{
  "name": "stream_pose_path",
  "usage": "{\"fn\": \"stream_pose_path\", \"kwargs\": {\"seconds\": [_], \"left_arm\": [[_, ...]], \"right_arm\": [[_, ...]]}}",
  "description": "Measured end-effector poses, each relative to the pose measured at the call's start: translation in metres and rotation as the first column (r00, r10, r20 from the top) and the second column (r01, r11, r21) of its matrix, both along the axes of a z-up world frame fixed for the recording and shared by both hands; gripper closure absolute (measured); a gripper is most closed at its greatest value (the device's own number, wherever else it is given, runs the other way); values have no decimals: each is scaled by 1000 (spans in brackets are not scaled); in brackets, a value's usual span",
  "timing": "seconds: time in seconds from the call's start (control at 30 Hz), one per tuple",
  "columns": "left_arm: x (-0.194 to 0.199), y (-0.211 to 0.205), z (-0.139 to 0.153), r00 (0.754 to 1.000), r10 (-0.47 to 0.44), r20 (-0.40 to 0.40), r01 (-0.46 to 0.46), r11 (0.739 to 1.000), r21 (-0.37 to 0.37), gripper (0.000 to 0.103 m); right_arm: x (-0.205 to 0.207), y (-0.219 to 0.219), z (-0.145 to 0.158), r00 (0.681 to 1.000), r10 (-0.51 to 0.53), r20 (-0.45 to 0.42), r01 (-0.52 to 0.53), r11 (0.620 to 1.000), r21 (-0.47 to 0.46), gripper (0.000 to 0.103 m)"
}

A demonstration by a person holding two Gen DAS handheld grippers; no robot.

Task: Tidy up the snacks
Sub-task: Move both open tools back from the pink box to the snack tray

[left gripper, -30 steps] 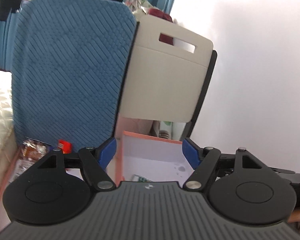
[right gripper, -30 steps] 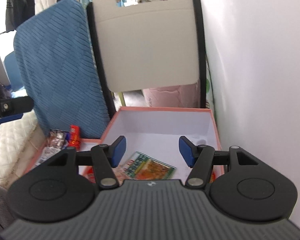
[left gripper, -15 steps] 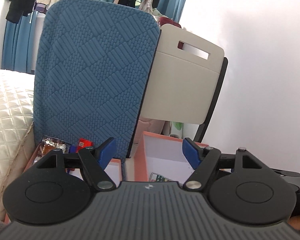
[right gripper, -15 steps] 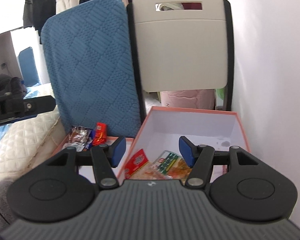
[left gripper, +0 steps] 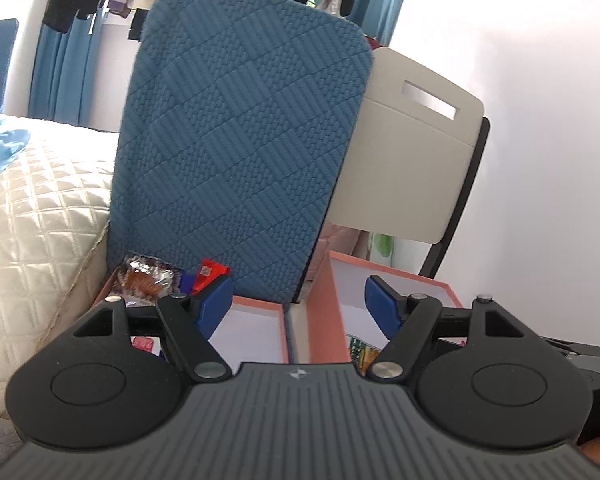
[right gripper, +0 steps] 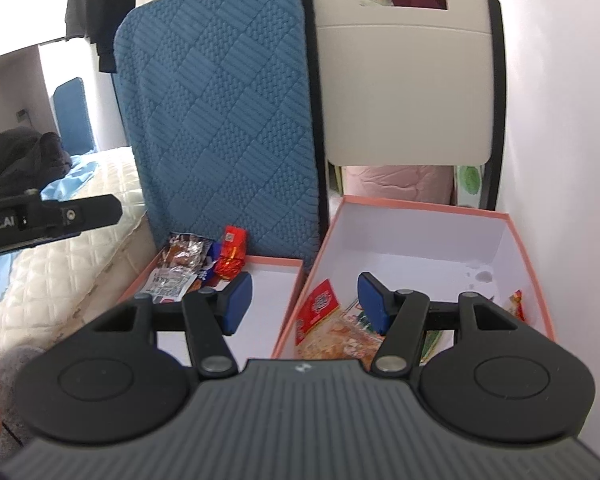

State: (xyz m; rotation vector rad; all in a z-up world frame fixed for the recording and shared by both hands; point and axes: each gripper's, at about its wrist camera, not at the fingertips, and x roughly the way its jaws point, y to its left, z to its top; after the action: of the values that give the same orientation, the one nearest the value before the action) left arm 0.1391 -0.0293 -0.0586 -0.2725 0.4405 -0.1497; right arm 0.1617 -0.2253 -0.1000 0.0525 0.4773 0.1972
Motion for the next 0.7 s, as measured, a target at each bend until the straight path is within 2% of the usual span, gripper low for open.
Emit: {"fn": "stream_pose_path", "kwargs": {"seconds": [0.7], "left_arm": [[-13,42,-33,995,69,-69,-67,997,28,26]], "right_arm": [[-1,63,-31,997,49,-53,-50,999,-15,42]]}}
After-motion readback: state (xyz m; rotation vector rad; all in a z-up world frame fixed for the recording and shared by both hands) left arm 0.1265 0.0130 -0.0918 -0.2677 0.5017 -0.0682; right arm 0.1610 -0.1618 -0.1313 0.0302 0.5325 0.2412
